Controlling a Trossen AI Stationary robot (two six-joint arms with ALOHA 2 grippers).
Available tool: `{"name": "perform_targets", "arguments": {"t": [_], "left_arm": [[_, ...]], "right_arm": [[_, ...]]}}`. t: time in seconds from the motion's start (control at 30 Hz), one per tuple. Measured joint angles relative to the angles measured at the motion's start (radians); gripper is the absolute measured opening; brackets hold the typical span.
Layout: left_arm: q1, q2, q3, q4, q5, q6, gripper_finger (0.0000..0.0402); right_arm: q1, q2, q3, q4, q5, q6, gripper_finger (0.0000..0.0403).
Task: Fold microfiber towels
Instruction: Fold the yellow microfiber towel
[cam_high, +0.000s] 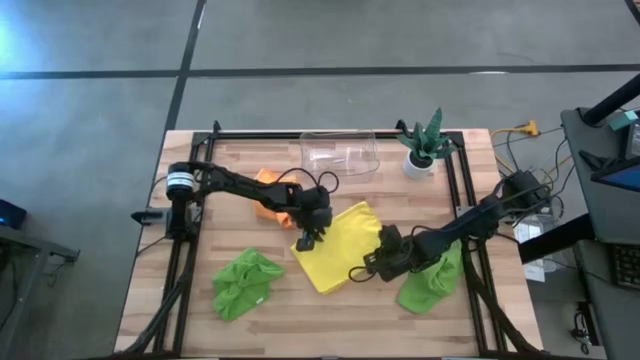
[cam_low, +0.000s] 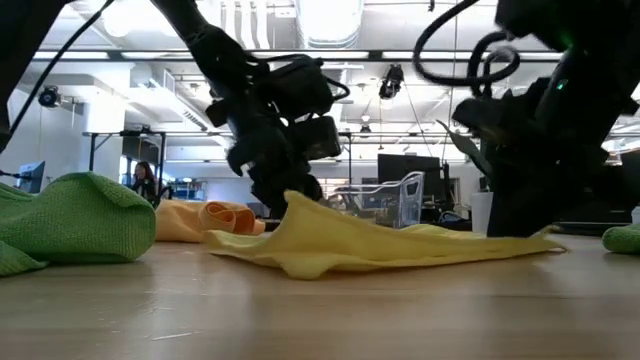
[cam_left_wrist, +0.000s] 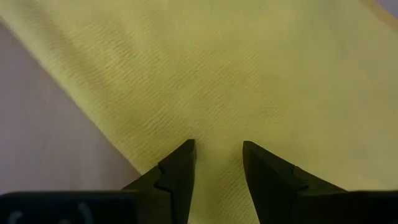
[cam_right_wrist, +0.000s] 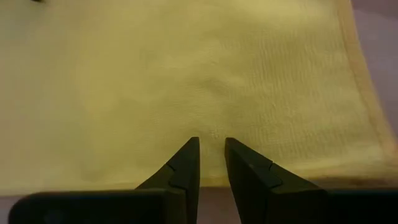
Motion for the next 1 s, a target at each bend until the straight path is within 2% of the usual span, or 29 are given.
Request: {"name": "perform_targets", "arguments": {"t": [0.13,0.27,0.57,0.8,0.9,1.0], "left_arm": [[-0.024,-0.005,-0.011,-0.002,0.011,-0.083,0.0122],[-0.072,-0.026,-0.014,-0.018,0.017,-0.193,0.0122],[-0.189,-0.053,-0.015,0.006,0.011,-0.458,0.0122],[-0.251,-0.051,-0.009,0.122,-0.002,-0.598,0.0122],[-0.251,-0.058,0.007,0.129,-0.068,-0.606,0.0122],[-0.243,-0.087,0.014,0.126,-0.165,-0.532,0.0122]], "right_arm": [[-0.006,0.021,0.001,0.001,0.001,-0.025,0.0072],[-0.036,0.022,0.001,0.004,-0.002,-0.117,0.0072],[-0.167,0.023,-0.002,0.052,-0.007,-0.441,0.0072],[-0.245,0.020,-0.002,0.153,-0.031,-0.670,0.0072],[-0.250,-0.015,-0.002,0.152,-0.027,-0.725,0.0072],[-0.230,-0.068,-0.002,0.158,-0.025,-0.761,0.0072]]}}
